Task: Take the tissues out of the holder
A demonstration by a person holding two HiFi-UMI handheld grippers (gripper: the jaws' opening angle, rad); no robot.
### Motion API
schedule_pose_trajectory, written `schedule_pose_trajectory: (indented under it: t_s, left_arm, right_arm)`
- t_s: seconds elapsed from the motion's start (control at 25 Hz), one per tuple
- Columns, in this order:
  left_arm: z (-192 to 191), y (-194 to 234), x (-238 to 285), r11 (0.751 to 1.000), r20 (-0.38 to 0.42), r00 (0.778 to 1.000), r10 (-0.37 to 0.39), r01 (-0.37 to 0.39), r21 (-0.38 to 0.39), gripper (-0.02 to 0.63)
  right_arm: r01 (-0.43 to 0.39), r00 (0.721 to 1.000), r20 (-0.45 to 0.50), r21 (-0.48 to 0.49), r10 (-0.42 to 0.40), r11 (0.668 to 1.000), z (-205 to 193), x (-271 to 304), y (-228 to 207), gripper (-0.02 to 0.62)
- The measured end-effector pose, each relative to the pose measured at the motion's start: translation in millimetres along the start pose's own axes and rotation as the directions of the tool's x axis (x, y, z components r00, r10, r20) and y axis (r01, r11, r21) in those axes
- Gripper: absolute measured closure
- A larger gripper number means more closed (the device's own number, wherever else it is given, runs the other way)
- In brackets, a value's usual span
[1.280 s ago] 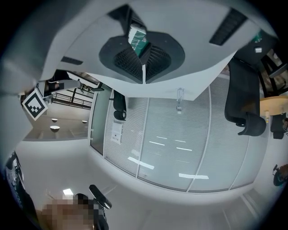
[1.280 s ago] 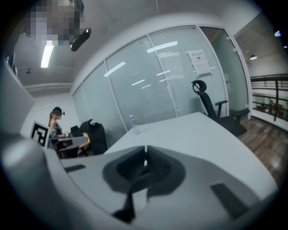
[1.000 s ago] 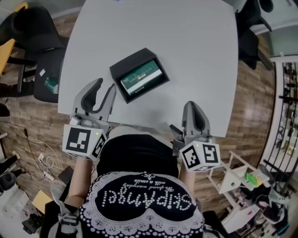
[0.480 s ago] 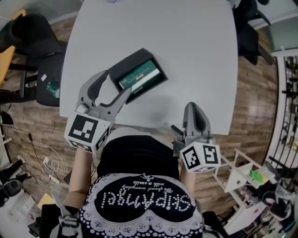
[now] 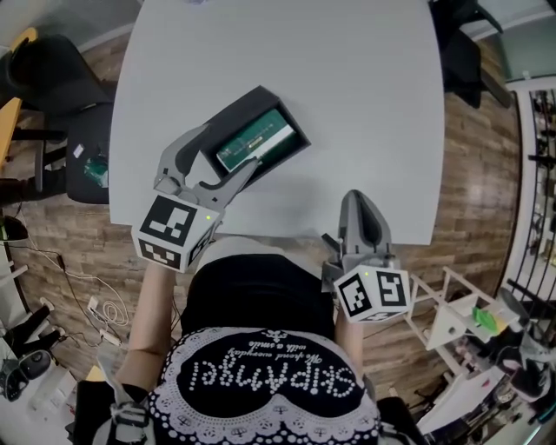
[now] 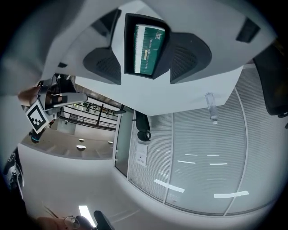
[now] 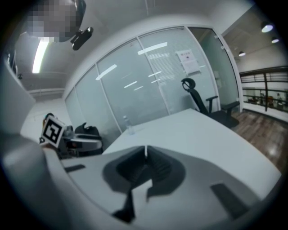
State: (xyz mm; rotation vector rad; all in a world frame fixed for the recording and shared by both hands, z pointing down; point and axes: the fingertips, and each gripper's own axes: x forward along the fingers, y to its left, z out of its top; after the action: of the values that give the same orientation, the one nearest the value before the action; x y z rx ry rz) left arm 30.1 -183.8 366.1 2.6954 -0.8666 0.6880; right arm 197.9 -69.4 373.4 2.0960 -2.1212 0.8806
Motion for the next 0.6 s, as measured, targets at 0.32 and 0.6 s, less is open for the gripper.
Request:
schedule_pose_trajectory:
  t_s: [0.32, 0.6]
  left_arm:
    - [-19, -5, 32, 0.997, -0.071, 0.995, -0.072, 0.072, -0.002, 0.255]
    - [-33, -5, 55, 0.992, -0.122, 0.985, -0.123, 0.126, 0.016, 0.247]
  right_arm:
    - [0.006, 1.000, -0.029, 0.009, -0.006, 1.000, -13, 12, -1, 0.560]
    - [-0.018, 0.998, -0.066, 0.015, 0.019, 1.000, -26, 30, 6, 0.560]
